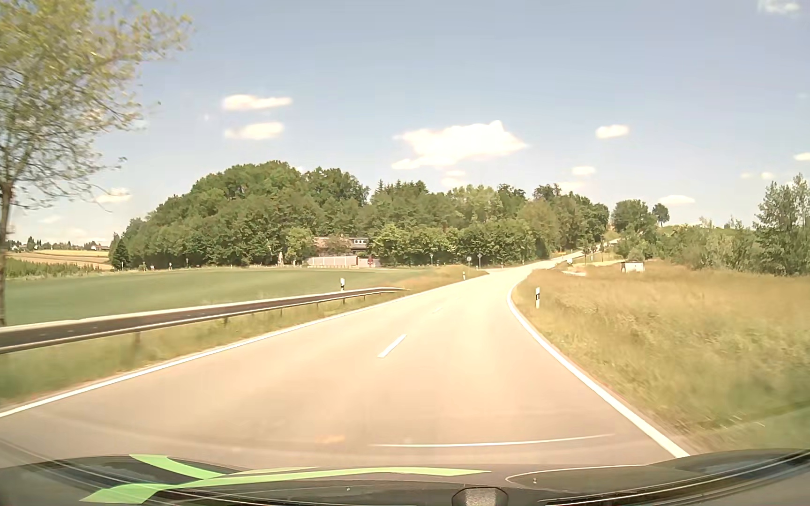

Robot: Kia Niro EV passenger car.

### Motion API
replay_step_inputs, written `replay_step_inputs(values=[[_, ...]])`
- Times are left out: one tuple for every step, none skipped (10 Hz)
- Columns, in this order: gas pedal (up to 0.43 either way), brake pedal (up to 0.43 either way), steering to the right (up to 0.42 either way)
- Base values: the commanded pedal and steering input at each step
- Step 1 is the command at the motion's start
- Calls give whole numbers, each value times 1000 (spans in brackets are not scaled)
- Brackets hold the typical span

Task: Follow the waypoints while adhering to traffic rules and regulations

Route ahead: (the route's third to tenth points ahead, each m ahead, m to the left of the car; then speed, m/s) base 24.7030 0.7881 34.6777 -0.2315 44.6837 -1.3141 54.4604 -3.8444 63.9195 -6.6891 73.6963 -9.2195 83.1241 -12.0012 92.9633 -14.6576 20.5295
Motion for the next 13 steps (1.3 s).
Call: replay_step_inputs(values=[[197,0,19],[197,0,19],[197,0,19],[197,0,19],[197,0,20],[197,0,20],[197,0,21],[197,0,22],[197,0,22],[197,0,22],[197,0,22],[197,0,23],[197,0,22]])
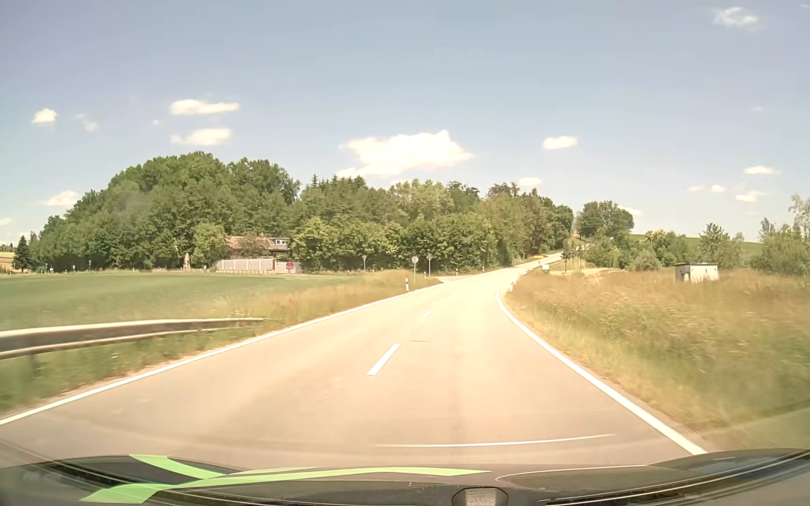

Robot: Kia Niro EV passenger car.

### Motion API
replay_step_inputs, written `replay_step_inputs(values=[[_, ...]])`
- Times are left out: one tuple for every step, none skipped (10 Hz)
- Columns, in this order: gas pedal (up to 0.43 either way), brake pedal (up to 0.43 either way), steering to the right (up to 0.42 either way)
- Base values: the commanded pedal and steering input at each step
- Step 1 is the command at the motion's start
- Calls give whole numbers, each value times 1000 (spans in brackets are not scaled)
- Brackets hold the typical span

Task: Follow the waypoints while adhering to traffic rules and regulations

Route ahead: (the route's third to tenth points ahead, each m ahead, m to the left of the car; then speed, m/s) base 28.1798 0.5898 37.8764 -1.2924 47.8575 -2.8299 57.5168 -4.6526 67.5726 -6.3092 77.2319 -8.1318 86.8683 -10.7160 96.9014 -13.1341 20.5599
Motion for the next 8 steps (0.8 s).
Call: replay_step_inputs(values=[[197,0,21],[197,0,19],[197,0,18],[209,0,17],[209,0,18],[209,0,17],[209,0,15],[209,0,15]])
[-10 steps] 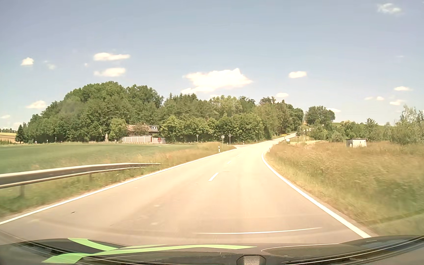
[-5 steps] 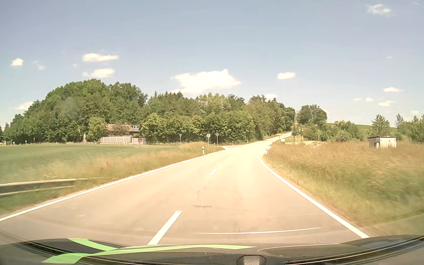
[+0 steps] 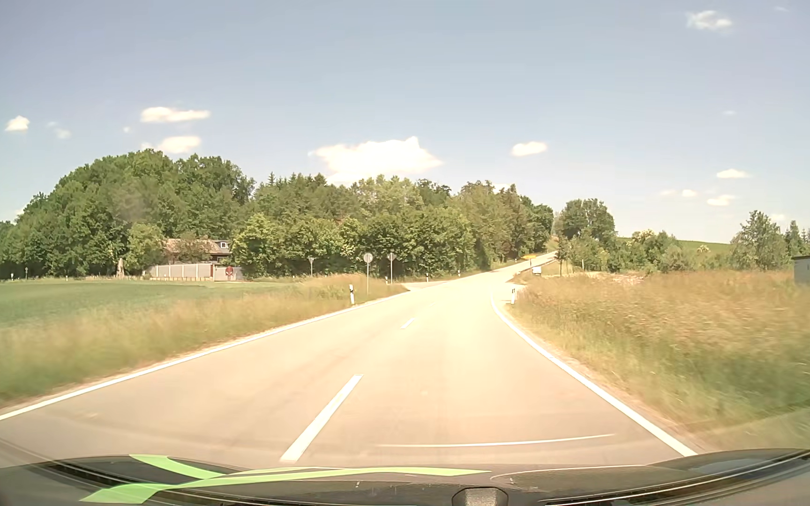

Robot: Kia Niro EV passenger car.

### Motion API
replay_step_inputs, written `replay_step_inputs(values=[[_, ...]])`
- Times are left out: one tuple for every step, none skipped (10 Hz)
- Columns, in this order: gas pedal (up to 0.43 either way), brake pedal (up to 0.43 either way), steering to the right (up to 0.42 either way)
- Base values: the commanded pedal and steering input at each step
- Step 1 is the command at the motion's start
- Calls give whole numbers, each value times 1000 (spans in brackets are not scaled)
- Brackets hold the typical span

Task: Follow the waypoints while adhering to traffic rules and regulations

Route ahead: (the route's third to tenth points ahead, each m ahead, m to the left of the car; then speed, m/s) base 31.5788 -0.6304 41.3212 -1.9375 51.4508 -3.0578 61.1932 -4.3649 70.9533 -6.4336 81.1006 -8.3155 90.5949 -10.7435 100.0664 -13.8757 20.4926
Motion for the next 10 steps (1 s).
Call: replay_step_inputs(values=[[220,0,15],[228,0,15],[228,0,15],[240,0,15],[240,0,15],[248,0,15],[280,0,15],[287,0,15],[299,0,15],[311,0,15]])
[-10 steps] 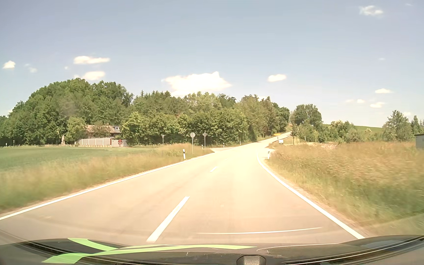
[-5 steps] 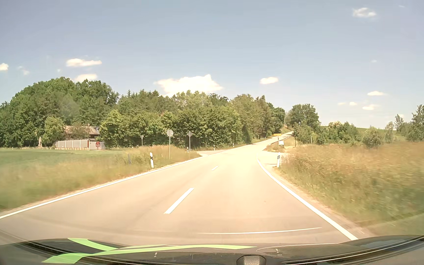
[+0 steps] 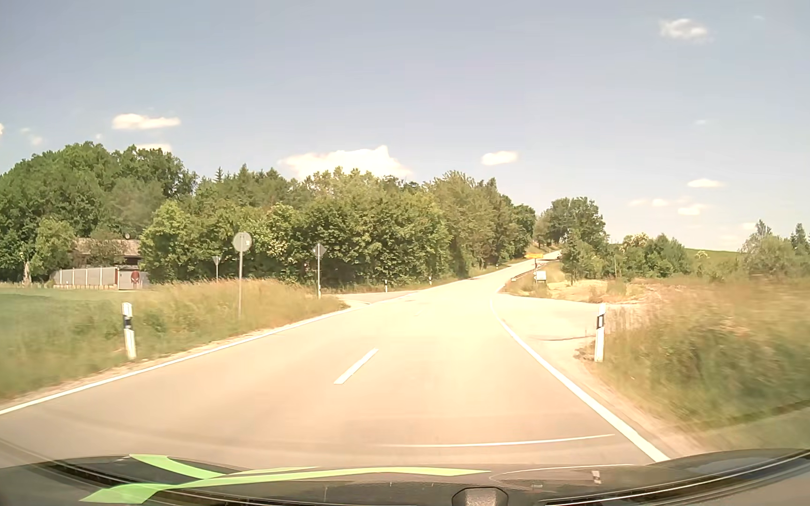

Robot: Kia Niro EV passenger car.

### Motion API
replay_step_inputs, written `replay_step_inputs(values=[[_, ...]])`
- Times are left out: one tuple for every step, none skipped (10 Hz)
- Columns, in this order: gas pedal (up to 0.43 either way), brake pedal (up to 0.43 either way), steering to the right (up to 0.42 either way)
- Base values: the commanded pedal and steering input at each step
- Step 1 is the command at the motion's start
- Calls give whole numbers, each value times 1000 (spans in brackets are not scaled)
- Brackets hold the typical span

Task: Follow the waypoints while adhering to traffic rules and regulations

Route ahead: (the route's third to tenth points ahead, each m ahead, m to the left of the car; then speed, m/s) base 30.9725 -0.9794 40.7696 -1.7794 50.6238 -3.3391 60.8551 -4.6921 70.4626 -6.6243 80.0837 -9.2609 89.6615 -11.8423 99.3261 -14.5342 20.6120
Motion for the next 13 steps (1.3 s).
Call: replay_step_inputs(values=[[319,0,15],[319,0,15],[319,0,15],[319,0,17],[319,0,17],[319,0,18],[319,0,17],[319,0,18],[319,0,18],[319,0,17],[331,0,17],[339,0,17],[339,0,17]])
